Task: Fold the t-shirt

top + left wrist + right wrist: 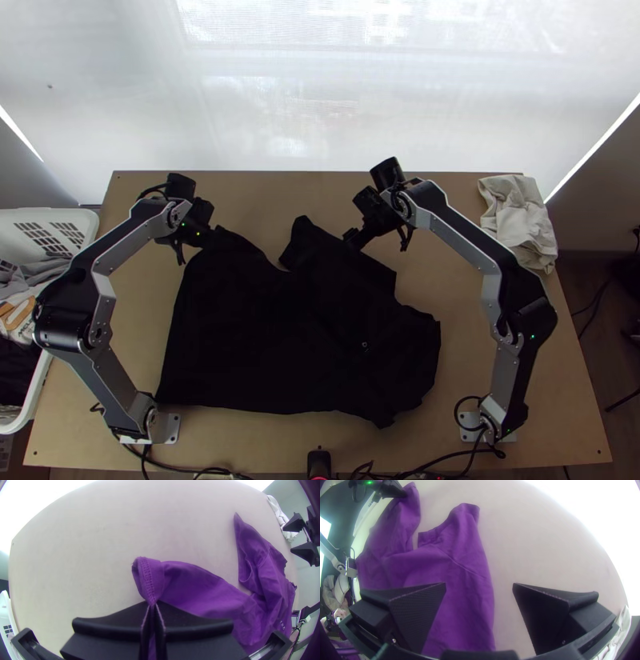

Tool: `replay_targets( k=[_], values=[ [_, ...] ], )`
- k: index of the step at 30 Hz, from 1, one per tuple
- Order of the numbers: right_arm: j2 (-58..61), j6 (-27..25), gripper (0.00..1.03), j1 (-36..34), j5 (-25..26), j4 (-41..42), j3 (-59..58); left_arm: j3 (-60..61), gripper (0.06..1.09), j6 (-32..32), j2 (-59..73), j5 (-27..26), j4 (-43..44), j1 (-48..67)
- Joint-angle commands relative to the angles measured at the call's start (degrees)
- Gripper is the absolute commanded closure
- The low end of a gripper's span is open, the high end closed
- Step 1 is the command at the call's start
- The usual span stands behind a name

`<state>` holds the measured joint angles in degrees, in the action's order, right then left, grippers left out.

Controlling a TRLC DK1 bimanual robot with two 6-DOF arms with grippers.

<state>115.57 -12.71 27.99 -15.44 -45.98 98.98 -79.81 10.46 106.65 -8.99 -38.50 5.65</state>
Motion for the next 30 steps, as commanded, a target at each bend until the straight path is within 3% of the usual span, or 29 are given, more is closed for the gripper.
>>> replay_targets(
  k=[1, 7, 9, 21, 25, 30],
  values=[
    [4.5, 1.2, 0.10, 2.1, -0.1, 0.1, 3.9, -0.1, 1.05, -1.4, -5.5, -0.1, 0.3, -0.6],
    [8.8, 1.5, 0.11, 4.5, -0.1, 0.1, 5.3, -0.1, 1.05, -2.1, -9.9, -0.1, 0.0, -2.6],
    [9.7, 1.5, 0.16, 4.4, 0.0, 0.1, 4.9, -0.1, 1.05, -2.2, -10.9, -0.2, -0.2, -3.3],
    [7.7, 0.3, 0.16, -3.3, 0.4, 1.5, 0.0, -0.3, 1.05, -2.0, -13.8, -1.5, -1.0, -7.0],
    [6.5, 0.0, 0.24, -4.2, 0.4, 1.5, -2.3, -0.3, 1.05, -2.0, -13.9, -1.6, -1.2, -7.1],
    [4.0, 0.3, 0.24, -4.1, 0.4, 3.0, -6.9, -0.3, 1.05, -2.0, -13.9, -1.6, -1.2, -7.1]
  ],
)
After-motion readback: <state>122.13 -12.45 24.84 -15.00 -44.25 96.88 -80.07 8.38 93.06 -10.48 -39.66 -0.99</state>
